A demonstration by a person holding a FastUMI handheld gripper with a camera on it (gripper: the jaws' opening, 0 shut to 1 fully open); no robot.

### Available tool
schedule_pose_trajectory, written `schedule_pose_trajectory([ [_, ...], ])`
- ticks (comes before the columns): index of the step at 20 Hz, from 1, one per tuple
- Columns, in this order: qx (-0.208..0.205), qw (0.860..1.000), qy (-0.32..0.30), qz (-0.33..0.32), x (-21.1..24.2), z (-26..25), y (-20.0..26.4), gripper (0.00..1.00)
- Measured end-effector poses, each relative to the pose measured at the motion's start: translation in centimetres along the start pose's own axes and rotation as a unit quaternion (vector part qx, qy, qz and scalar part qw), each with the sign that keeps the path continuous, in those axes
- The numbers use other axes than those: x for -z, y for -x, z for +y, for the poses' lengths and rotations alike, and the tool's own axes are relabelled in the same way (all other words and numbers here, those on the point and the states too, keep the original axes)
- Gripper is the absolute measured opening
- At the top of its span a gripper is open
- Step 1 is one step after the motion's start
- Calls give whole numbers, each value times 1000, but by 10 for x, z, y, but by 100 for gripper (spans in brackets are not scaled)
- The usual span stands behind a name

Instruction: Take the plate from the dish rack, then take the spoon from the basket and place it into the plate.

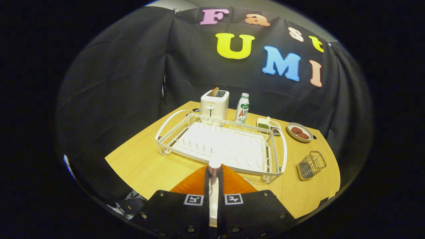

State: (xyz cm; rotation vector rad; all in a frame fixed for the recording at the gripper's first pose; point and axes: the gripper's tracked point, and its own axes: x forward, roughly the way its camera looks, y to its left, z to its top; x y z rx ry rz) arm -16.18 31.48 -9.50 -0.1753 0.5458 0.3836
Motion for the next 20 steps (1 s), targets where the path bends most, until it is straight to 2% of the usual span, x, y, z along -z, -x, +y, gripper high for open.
schedule_pose_trajectory([
  [7, -15, 1000, -5, -1, 9, 13, -5, 13],
  [10, -9, 1000, -9, -6, 4, 9, -2, 14],
  [12, -4, 1000, -11, -14, -3, 4, -2, 27],
  [15, 4, 1000, -12, -16, -8, -4, -3, 30],
  [20, 20, 999, -18, -29, -24, -21, -3, 31],
])
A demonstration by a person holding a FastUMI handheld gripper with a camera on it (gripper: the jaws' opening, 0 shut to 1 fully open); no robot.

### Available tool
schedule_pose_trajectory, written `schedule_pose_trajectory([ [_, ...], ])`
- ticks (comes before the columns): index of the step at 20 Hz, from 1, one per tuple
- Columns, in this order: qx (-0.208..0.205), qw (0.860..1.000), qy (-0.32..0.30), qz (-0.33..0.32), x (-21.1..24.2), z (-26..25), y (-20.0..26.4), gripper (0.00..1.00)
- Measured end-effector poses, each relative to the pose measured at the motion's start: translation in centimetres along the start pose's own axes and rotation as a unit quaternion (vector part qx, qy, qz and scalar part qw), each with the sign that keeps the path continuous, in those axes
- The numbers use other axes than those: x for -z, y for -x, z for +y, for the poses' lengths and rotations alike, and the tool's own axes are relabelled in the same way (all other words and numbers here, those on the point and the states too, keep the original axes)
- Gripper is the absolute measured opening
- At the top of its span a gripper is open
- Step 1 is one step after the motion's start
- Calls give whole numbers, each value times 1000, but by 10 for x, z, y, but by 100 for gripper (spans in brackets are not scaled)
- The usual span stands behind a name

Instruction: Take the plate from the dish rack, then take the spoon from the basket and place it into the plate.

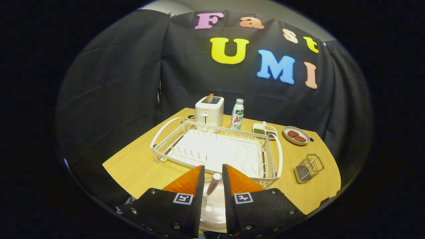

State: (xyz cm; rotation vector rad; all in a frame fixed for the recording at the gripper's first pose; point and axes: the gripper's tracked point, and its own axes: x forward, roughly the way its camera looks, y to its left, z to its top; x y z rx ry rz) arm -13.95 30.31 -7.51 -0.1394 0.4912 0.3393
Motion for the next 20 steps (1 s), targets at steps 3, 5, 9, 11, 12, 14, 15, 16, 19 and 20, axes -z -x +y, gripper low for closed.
schedule_pose_trajectory([
  [3, 6, 1000, -3, -11, -13, -6, 0, 30],
  [5, 11, 1000, -1, -18, -21, -10, 0, 30],
  [9, 13, 1000, -1, -24, -28, -13, -4, 31],
  [11, 14, 1000, -1, -23, -28, -14, -5, 31],
  [12, 14, 1000, -2, -23, -29, -15, -6, 31],
  [14, 14, 1000, -3, -25, -32, -17, -8, 31],
  [15, 15, 1000, -2, -26, -33, -18, -7, 30],
  [16, 15, 999, -2, -28, -37, -18, -7, 30],
  [19, 20, 999, 0, -35, -46, -24, -9, 30],
  [20, 25, 999, 2, -39, -52, -28, -9, 30],
])
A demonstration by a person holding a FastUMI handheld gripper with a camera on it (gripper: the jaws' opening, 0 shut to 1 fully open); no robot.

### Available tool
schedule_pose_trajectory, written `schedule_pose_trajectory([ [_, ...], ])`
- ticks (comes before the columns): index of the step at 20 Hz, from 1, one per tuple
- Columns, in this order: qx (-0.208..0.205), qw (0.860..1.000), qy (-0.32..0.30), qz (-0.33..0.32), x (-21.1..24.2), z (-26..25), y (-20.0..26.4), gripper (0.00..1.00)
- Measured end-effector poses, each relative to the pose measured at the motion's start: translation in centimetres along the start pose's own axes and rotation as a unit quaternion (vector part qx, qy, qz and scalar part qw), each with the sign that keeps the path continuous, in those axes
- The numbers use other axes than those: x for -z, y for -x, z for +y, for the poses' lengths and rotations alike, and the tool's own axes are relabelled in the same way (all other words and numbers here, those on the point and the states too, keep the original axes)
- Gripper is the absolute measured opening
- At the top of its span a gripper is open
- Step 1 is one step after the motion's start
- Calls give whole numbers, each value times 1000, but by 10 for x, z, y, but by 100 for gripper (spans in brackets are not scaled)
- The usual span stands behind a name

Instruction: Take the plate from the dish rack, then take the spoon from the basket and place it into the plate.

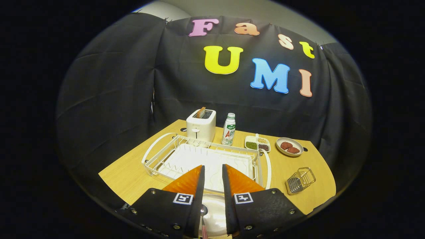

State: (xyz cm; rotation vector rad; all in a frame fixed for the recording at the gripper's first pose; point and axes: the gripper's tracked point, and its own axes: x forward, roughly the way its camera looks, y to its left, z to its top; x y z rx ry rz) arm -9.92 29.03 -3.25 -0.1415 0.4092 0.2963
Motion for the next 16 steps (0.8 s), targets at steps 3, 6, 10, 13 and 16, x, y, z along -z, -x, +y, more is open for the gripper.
schedule_pose_trajectory([
  [3, 15, 1000, 2, -21, -23, -16, -1, 30],
  [6, 35, 998, -7, -50, -54, -41, 1, 30],
  [10, 63, 993, -22, -95, -98, -83, 1, 30],
  [13, 87, 988, -39, -121, -122, -120, 1, 35],
  [16, 105, 983, -58, -142, -136, -161, 0, 36],
])
